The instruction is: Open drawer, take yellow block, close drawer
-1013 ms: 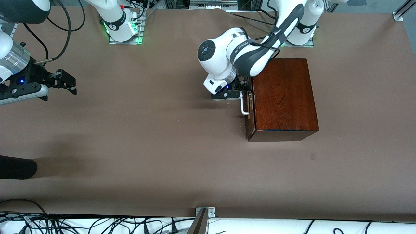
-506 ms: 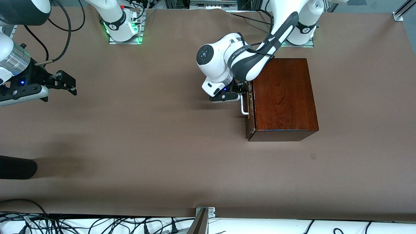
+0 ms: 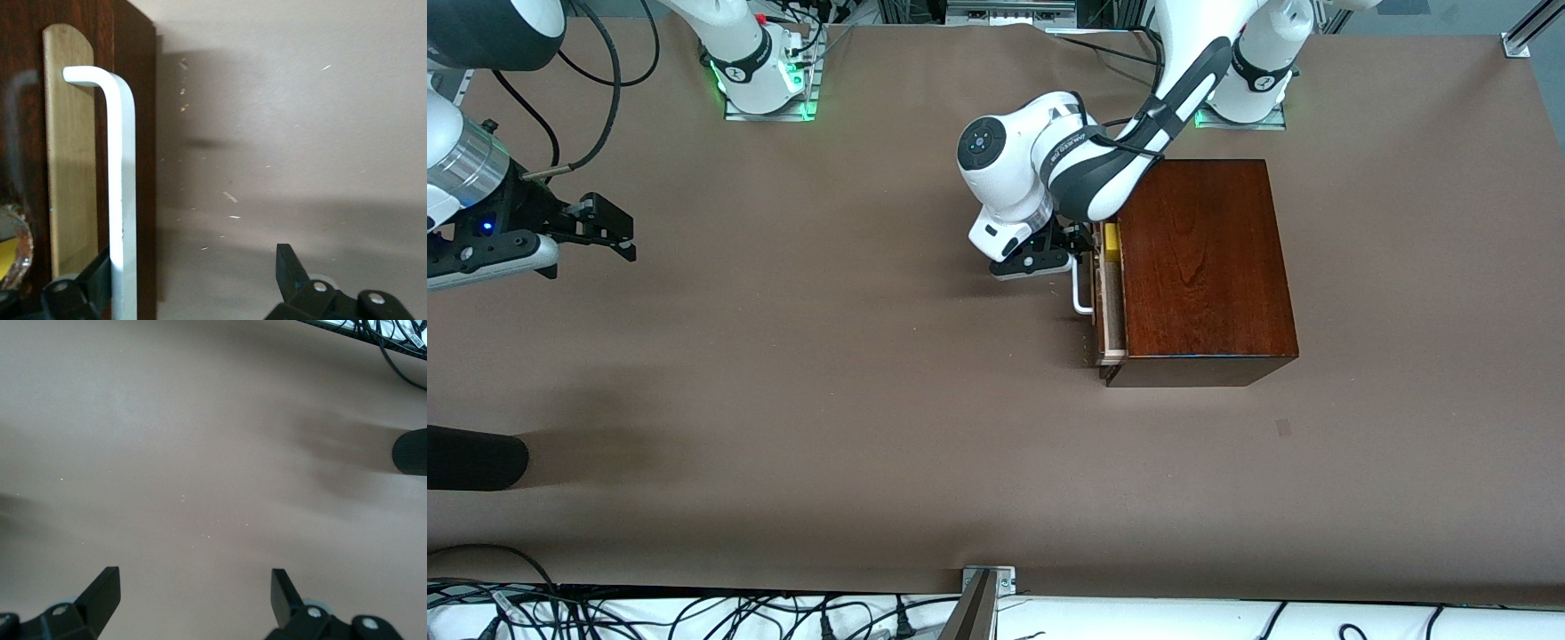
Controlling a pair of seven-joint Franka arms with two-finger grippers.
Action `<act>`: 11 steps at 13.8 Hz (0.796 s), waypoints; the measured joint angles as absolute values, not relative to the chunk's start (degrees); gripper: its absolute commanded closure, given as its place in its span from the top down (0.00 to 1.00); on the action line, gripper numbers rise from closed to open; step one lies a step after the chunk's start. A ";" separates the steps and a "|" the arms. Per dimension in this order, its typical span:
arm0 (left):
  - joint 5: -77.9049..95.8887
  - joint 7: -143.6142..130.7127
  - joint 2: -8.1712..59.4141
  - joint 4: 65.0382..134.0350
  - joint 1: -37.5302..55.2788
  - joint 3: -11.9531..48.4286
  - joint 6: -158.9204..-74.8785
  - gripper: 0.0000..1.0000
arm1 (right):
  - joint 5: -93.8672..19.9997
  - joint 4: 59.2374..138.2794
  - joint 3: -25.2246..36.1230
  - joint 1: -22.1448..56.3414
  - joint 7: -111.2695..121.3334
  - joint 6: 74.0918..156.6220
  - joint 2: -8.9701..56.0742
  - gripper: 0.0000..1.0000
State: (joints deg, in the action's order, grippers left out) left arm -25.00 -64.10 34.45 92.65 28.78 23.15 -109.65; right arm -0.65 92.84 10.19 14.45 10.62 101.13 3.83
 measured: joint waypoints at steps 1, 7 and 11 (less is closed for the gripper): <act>-25.00 -64.26 34.61 92.45 29.00 23.17 -110.69 1.00 | -0.65 92.84 10.24 14.43 10.62 101.20 3.83 1.00; -24.04 -65.04 38.66 86.21 31.44 23.16 -110.61 1.00 | -0.65 92.84 10.29 14.41 10.62 101.35 3.89 1.00; -22.90 -65.07 40.78 82.83 32.95 23.11 -110.84 1.00 | -0.65 92.84 10.38 14.19 10.62 101.69 3.91 1.00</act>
State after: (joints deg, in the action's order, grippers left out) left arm -22.90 -65.07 40.78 82.83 32.95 23.11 -110.84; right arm -0.65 92.84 10.38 14.19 10.62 101.69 3.91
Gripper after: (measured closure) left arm 0.000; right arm 0.000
